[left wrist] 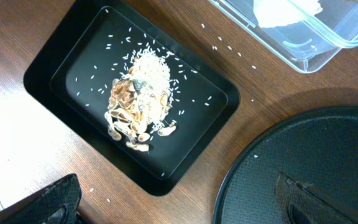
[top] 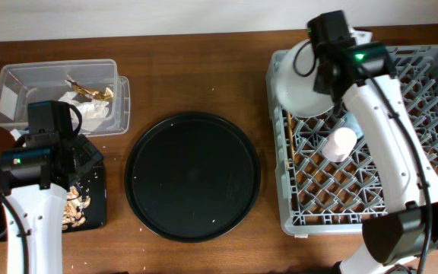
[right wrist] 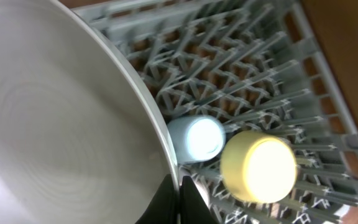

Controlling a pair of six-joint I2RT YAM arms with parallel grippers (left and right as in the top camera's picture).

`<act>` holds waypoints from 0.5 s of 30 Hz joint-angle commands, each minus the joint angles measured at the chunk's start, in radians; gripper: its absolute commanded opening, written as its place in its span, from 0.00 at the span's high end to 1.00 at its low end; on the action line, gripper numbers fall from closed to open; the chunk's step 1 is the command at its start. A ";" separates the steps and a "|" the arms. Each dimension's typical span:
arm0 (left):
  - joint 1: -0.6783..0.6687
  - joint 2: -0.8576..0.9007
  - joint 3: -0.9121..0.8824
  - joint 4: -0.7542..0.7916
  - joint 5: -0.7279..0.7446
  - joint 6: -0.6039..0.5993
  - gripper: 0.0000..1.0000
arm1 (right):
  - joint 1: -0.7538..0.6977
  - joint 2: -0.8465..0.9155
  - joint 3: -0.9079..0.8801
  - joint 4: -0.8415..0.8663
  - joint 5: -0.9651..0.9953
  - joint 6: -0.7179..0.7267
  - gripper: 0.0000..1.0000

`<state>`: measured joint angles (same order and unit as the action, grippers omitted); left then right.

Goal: Sort waste into correct bins and load items into the dishwasher rack
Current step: 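Grasp the white plate with the right gripper and carry it to the rack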

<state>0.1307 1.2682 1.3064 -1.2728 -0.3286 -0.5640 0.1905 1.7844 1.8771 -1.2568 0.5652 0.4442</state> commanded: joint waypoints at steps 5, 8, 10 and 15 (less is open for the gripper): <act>0.004 0.003 0.003 0.000 0.000 0.016 0.01 | -0.018 0.060 -0.024 0.091 0.120 0.002 0.96; 0.004 0.003 0.003 0.000 0.000 0.016 0.01 | -0.011 0.104 -0.027 0.093 0.121 0.002 0.96; 0.004 0.003 0.003 0.000 0.000 0.016 0.01 | 0.000 0.127 -0.027 0.094 0.120 0.002 0.96; 0.004 0.003 0.003 0.000 0.000 0.016 0.01 | 0.039 0.142 -0.027 0.098 0.120 0.001 0.96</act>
<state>0.1307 1.2678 1.3064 -1.2724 -0.3286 -0.5640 0.2020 1.9259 1.8530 -1.1656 0.6514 0.4408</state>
